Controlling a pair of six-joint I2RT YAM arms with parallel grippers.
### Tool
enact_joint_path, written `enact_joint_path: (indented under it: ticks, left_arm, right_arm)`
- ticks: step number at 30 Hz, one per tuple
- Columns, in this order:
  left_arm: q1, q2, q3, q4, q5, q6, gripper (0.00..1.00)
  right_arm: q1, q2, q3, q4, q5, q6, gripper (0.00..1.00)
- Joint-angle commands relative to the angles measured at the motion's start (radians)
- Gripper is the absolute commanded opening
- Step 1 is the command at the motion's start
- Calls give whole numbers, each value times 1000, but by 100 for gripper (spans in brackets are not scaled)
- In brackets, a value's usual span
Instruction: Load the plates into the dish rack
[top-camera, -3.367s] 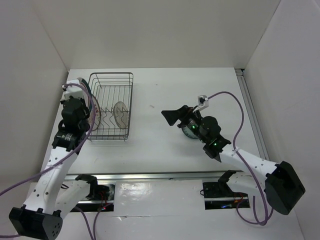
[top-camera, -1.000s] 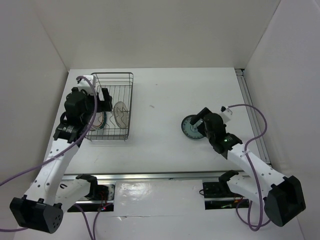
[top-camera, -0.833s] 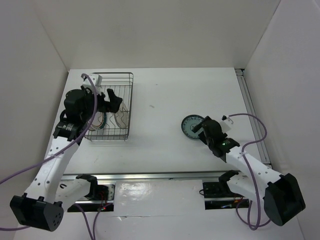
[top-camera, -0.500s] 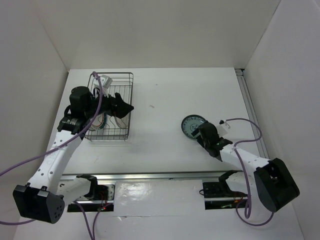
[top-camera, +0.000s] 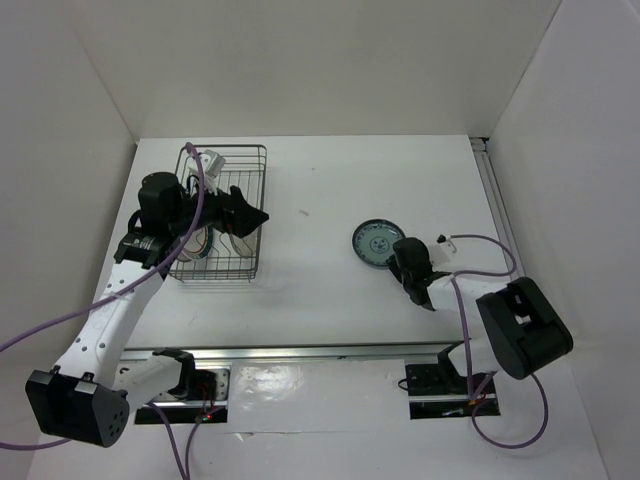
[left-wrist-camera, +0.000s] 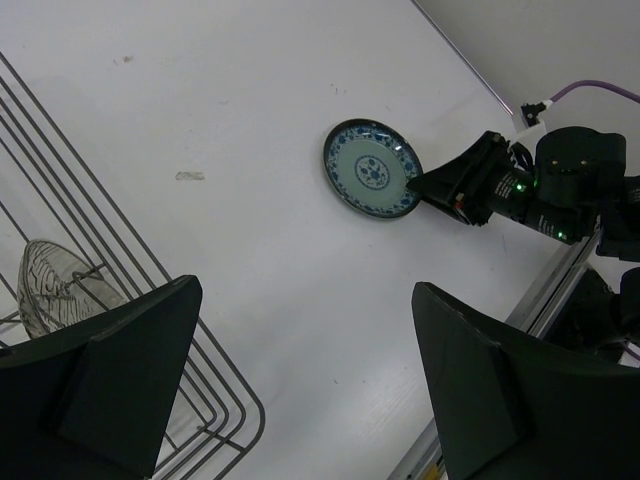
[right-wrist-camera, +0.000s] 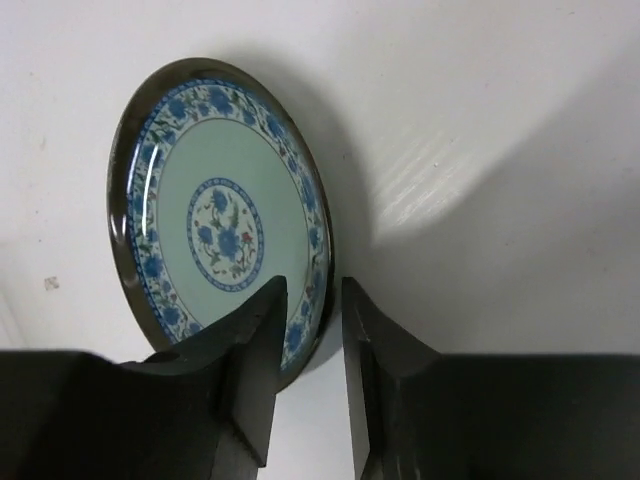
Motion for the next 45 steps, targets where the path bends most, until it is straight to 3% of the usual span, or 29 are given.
enact_joint_path:
  ticks: [1,2,3,5,11,16,19,23,25,32,45]
  left_arm:
    - [1,-14,38,44,9,3,100]
    - [1,-14,38,44,9,3,100]
    - [1,-14,38,44,9,3,100]
    - [1,-14,38,44,9,3,100]
    - [1,-3,38,44,-10,-15,100]
    - [1,58,27,94,51,-77,100]
    - [1,139,56,85,70,-95,100]
    - [1,196,76,80,99,-104,100]
    - [1,206,67,105,134,-130,100]
    - [1,250,47,202,314,-207,100]
    - [1,293,38,223,363,-216,95]
  right_arm:
    - [-5,48,-24,-48,-8,26,36]
    - [-14,60,-24,-48,-8,26,16]
    - [-14,60,-24,-59,-8,26,6]
    - [-14,71,-12,-80,1,39,0]
    - [-23,18,28,-55,1,30,0]
    - [-23,-174,-74,186,-66,-90,0]
    - [-23,-277,-139,477,-193,-268,0]
    - [-23,-291,-94,574,-418,-384,0]
    - [-14,-256,-84,724,-578,-427,0]
    - [78,-197,25,725,-654,-490,0]
    - [139,-128,116,746,-654,-490,0]
